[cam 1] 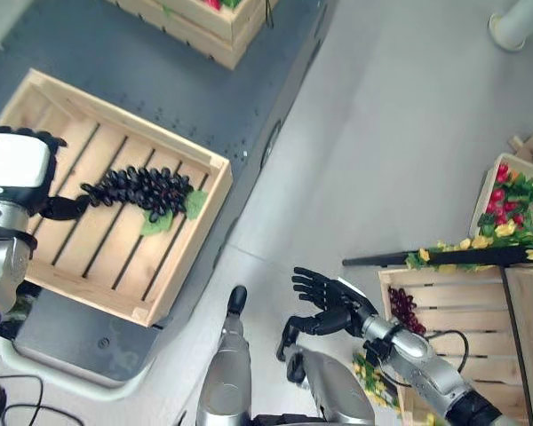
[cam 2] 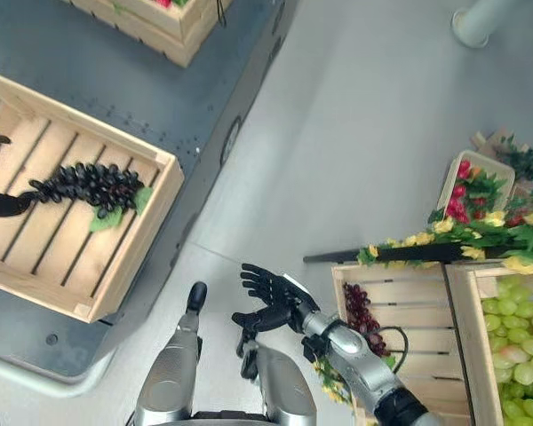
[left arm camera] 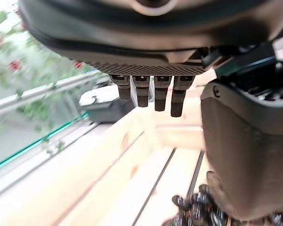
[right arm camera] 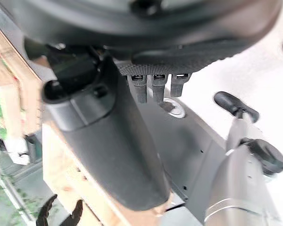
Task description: Pick up the fruits from the basket on one side to the basket on the other side
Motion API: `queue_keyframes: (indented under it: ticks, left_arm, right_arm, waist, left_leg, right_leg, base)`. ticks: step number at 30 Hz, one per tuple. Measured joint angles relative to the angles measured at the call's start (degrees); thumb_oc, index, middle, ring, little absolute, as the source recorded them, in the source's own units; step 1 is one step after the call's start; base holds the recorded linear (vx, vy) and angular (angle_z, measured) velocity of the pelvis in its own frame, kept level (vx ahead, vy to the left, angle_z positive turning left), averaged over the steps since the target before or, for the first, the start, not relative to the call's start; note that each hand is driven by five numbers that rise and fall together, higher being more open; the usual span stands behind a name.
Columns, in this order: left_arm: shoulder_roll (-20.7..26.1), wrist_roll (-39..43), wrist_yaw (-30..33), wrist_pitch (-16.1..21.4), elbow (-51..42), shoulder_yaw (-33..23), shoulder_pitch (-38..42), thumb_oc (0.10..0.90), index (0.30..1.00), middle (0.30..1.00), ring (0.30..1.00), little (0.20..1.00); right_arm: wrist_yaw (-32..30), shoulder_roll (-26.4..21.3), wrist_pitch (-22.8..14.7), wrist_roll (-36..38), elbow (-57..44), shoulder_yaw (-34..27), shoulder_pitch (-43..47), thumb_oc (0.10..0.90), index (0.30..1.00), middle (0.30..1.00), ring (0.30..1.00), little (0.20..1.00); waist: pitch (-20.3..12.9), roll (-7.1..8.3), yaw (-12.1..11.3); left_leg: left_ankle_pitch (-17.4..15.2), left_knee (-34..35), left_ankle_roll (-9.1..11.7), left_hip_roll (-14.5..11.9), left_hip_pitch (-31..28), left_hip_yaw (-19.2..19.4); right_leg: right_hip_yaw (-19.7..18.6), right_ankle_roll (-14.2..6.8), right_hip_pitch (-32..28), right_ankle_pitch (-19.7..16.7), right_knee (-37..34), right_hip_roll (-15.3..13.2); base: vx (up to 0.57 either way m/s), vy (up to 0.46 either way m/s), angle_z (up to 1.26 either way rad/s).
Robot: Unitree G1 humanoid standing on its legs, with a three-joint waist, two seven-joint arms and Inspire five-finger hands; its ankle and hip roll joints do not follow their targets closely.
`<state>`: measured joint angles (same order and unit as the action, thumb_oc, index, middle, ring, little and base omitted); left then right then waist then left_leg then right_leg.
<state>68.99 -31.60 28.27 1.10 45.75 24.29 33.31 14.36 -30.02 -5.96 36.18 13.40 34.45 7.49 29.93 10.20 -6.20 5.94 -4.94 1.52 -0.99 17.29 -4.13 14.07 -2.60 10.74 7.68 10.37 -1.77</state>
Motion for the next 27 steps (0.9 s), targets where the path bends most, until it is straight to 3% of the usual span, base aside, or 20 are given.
queue_keyframes:
  ticks: [3,12,27]
  left_arm:
    - [-2.8,1.1,0.3,-0.4,2.2,0.2,1.1,0.800,0.900,0.900,0.900,0.900]
    - [-3.0,2.7,1.2,-4.6,4.5,1.9,7.4,0.800,0.900,0.900,0.900,0.900]
    - [-3.1,2.6,3.5,-4.3,5.9,5.9,9.6,0.800,0.900,0.900,0.900,0.900]
  right_arm:
    - [-0.1,0.4,-0.1,0.1,0.1,0.1,0.1,0.800,0.900,0.900,0.900,0.900]
    - [-0.3,0.4,-0.2,0.0,2.4,0.2,-1.3,0.800,0.900,0.900,0.900,0.900]
    - [-1.8,1.6,-0.4,0.0,2.6,0.1,-0.7,0.800,0.900,0.900,0.900,0.900]
  waist:
    - [0.0,0.06,0.7]
    - [-0.1,0.22,2.2]
    - [-0.2,0.25,3.9]
  left_leg:
    - [-0.6,-1.8,-0.6,0.2,1.2,0.4]
    - [-1.0,-7.0,-0.7,-0.3,10.5,0.7]
    - [-0.6,-7.1,-1.2,0.1,11.4,0.2]
  right_leg:
    - [-0.2,0.0,1.1,0.0,1.3,-0.2]
    - [-1.0,-0.7,9.7,-0.5,5.0,0.0]
    - [-1.3,-0.4,10.3,-0.7,5.1,-0.1]
  base:
    - [-0.01,0.063,-0.06]
    - [0.00,0.013,-0.06]
    - [0.00,0.016,0.02]
